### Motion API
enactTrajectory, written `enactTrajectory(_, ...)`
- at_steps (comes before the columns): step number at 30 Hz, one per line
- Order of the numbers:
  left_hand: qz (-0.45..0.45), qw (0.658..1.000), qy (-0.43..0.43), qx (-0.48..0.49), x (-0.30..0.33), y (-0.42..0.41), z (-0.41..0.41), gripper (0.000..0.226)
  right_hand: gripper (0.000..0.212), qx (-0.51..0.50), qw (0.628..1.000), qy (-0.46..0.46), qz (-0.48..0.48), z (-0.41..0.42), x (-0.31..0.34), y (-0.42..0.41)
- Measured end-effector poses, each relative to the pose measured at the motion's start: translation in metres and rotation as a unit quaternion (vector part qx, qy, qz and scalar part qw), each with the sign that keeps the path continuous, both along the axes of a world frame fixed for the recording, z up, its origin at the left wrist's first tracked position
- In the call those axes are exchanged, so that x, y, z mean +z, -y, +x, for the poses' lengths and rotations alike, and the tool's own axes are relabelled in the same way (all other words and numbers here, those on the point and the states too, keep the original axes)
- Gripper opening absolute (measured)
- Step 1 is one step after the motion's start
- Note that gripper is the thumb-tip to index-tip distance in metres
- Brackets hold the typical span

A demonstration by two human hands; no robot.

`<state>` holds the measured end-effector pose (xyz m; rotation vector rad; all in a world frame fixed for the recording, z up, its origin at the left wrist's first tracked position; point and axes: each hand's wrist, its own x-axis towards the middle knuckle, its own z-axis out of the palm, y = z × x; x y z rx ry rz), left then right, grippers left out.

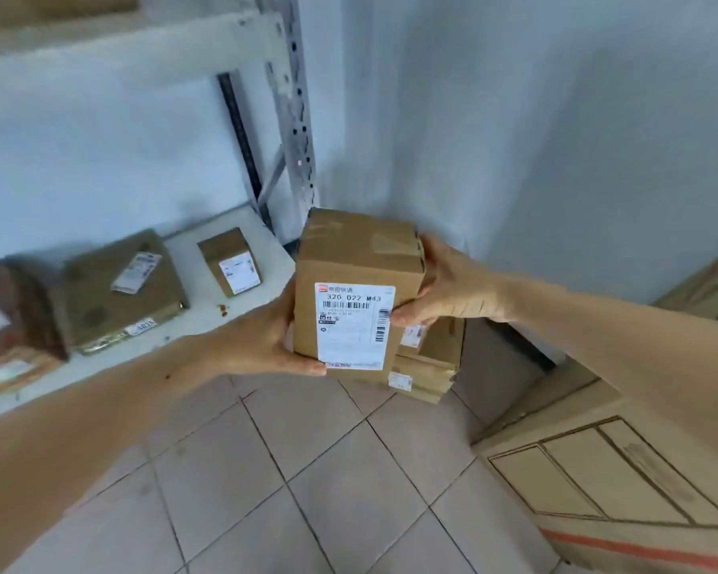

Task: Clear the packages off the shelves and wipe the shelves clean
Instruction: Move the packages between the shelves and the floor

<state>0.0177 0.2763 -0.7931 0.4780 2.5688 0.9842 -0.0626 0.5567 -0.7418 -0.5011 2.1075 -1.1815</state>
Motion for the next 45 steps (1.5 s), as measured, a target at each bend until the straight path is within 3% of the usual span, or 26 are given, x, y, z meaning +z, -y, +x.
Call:
enactTrajectory(3, 0.019, 0.999, 0.017, 0.029, 0.076, 0.011, 0.009, 0.118, 0.101, 0.028, 0.999, -0.032, 0.003, -0.004, 0.085, 0.015)
enactTrajectory(9, 0.033, 0.992, -0.038, 0.113, 0.211, 0.033, 0.047, 0.104, 0.095, 0.094, 0.992, -0.082, -0.004, 0.011, 0.231, 0.046)
enactTrajectory(17, 0.045, 0.987, -0.079, 0.133, 0.358, 0.075, 0.119, 0.117, 0.091, 0.182, 0.966, -0.177, -0.037, 0.048, 0.374, 0.105)
enactTrajectory(25, -0.008, 0.972, -0.143, 0.186, 0.458, 0.157, 0.195, 0.114, 0.063, 0.225, 0.935, -0.267, -0.064, 0.119, 0.473, 0.192)
enactTrajectory(32, -0.013, 0.953, -0.207, 0.22, 0.535, 0.248, 0.264, 0.11, 0.05, 0.228, 0.909, -0.331, -0.113, 0.185, 0.542, 0.289)
enactTrajectory(41, -0.056, 0.914, -0.292, 0.276, 0.624, 0.368, 0.341, 0.106, 0.05, 0.198, 0.873, -0.397, -0.201, 0.246, 0.61, 0.43)
enactTrajectory(45, -0.057, 0.887, -0.337, 0.31, 0.66, 0.412, 0.366, 0.093, 0.052, 0.194, 0.866, -0.399, -0.232, 0.263, 0.644, 0.489)
